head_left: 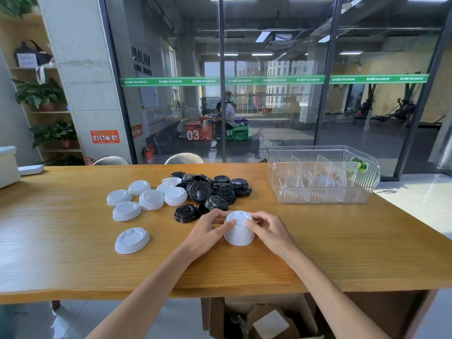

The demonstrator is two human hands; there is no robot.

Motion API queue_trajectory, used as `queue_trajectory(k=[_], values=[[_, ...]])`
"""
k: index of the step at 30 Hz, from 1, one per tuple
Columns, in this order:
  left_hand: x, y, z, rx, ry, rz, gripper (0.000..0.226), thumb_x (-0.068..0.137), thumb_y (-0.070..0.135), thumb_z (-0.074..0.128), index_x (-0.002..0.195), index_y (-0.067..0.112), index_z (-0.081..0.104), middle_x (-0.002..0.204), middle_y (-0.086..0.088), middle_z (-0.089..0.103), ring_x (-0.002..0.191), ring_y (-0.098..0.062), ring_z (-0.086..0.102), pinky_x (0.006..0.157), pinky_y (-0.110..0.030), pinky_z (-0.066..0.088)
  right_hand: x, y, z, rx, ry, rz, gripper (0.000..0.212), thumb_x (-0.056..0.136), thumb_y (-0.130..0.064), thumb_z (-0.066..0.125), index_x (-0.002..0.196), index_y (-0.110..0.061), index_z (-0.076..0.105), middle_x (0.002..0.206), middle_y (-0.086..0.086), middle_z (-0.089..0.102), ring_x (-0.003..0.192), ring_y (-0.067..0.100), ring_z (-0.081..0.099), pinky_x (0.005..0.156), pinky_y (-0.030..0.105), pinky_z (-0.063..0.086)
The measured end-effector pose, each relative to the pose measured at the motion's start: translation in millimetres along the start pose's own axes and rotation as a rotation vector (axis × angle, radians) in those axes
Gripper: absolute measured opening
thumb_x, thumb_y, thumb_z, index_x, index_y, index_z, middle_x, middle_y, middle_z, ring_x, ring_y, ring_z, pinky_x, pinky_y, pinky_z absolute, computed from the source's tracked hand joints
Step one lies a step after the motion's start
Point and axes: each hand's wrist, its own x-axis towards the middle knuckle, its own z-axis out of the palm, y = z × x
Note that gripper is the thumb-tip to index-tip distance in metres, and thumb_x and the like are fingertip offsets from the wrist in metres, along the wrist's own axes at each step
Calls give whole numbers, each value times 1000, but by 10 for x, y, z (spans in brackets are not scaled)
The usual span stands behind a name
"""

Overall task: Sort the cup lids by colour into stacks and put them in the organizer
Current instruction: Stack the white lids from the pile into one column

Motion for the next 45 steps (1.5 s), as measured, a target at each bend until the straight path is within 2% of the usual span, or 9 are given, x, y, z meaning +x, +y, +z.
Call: queue_trajectory(k=[5, 9, 14, 19, 24, 29, 37, 41, 45], values=[[-12, 10, -5, 28, -6, -1, 42, 103, 53, 67, 133, 24, 70, 129, 13, 73, 120, -3, 67, 109, -41, 54, 9, 14, 17, -19, 1, -13, 35, 103, -37, 69, 131, -17, 74, 124, -10, 74, 114, 4, 66, 102, 35, 54], [-35, 20, -20, 19, -2, 4, 40, 102, 54, 68, 132, 27, 71, 128, 14, 74, 121, -3, 67, 108, -38, 55, -37, 31, 21, 3, 0, -16, 33, 103, -46, 67, 130, -28, 73, 118, -21, 74, 106, -9, 64, 91, 21, 54], [-60, 44, -23, 18, 1, -1, 40, 103, 53, 67, 136, 31, 69, 129, 17, 73, 122, 0, 66, 109, -33, 54, -54, 24, 15, 62, -23, 15, 28, 102, -50, 66, 128, -39, 71, 119, -25, 72, 108, -14, 62, 90, 19, 50], [-96, 125, -75, -25, 60, -26, 44, 104, 52, 65, 142, 31, 66, 132, 18, 72, 122, 5, 64, 112, -32, 52, -66, 3, 32, 49, -61, 21, 48, 97, -60, 70, 138, -35, 66, 124, -21, 70, 113, -7, 63, 97, 25, 52], [-212, 57, -443, 142, 142, 10, 41, 100, 60, 67, 134, 36, 70, 125, 24, 73, 121, 8, 62, 103, -28, 51, -53, 11, 69, -76, -105, 4, 71, 84, -57, 86, 145, -37, 57, 134, -14, 62, 128, 8, 55, 109, 36, 48], [-483, -261, -1094, 393, 315, -65, 42, 92, 64, 76, 125, 39, 72, 124, 22, 70, 121, 0, 62, 105, -43, 53, -52, 8, 117, -173, -93, 3, 76, 81, -55, 87, 147, -44, 51, 129, -9, 53, 125, 11, 52, 106, 34, 43], [-880, -590, -1538, 779, 344, -330, 106, 61, 107, 52, 146, 43, 50, 155, 11, 52, 140, -21, 53, 113, -47, 39, -56, -13, 119, -165, -97, 11, 76, 80, -56, 87, 146, -45, 52, 131, -4, 53, 123, 14, 56, 108, 37, 45], [-893, -603, -1540, 808, 431, -410, 119, 52, 113, 48, 141, 34, 52, 137, 8, 59, 134, -21, 55, 105, -46, 43, -48, 12, 119, -157, -104, 18, 77, 80, -58, 87, 147, -46, 51, 132, -3, 52, 124, 15, 56, 109, 39, 46], [-903, -569, -1531, 770, 476, -382, 101, 60, 99, 66, 132, 29, 57, 114, 11, 58, 121, -21, 58, 86, -39, 47, -37, 45, 115, -138, -107, 9, 76, 78, -59, 87, 145, -49, 51, 132, -6, 53, 123, 11, 55, 107, 36, 44]])
